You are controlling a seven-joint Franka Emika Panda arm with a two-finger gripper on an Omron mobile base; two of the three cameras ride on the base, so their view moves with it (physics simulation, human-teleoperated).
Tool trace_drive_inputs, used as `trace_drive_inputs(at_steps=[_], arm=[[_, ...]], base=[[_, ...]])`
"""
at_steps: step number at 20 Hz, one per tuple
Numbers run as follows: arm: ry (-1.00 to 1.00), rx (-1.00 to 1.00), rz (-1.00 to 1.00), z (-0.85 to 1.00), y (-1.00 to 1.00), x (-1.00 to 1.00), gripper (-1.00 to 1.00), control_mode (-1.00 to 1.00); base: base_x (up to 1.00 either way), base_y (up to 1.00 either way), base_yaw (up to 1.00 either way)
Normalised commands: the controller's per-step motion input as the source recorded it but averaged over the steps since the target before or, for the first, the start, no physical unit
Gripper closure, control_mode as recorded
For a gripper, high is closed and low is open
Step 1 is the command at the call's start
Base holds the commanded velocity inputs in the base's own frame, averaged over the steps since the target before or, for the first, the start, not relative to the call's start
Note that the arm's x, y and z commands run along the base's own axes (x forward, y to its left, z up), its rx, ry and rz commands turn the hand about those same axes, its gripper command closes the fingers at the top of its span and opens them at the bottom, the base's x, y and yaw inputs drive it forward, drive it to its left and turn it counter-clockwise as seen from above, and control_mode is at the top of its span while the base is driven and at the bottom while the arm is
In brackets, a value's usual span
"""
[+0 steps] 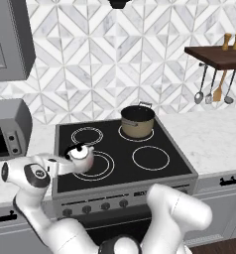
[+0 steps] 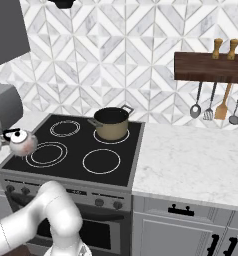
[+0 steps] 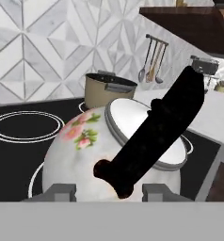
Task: Pick the kettle from the counter and place it on a stove burner. Then turn the burner on.
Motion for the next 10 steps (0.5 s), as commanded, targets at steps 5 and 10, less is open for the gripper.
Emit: trace_drive_inputs(at_steps=[5, 10], arm=[[0.15, 0.04, -0.16, 0.0, -0.61, 0.89, 1.0, -1.0], [0.11, -0.07, 0.0, -0.08, 0.0, 0.14, 1.0, -1.0]], base=[[0.0, 0.0, 0.0], [0.0, 0.0, 0.0]])
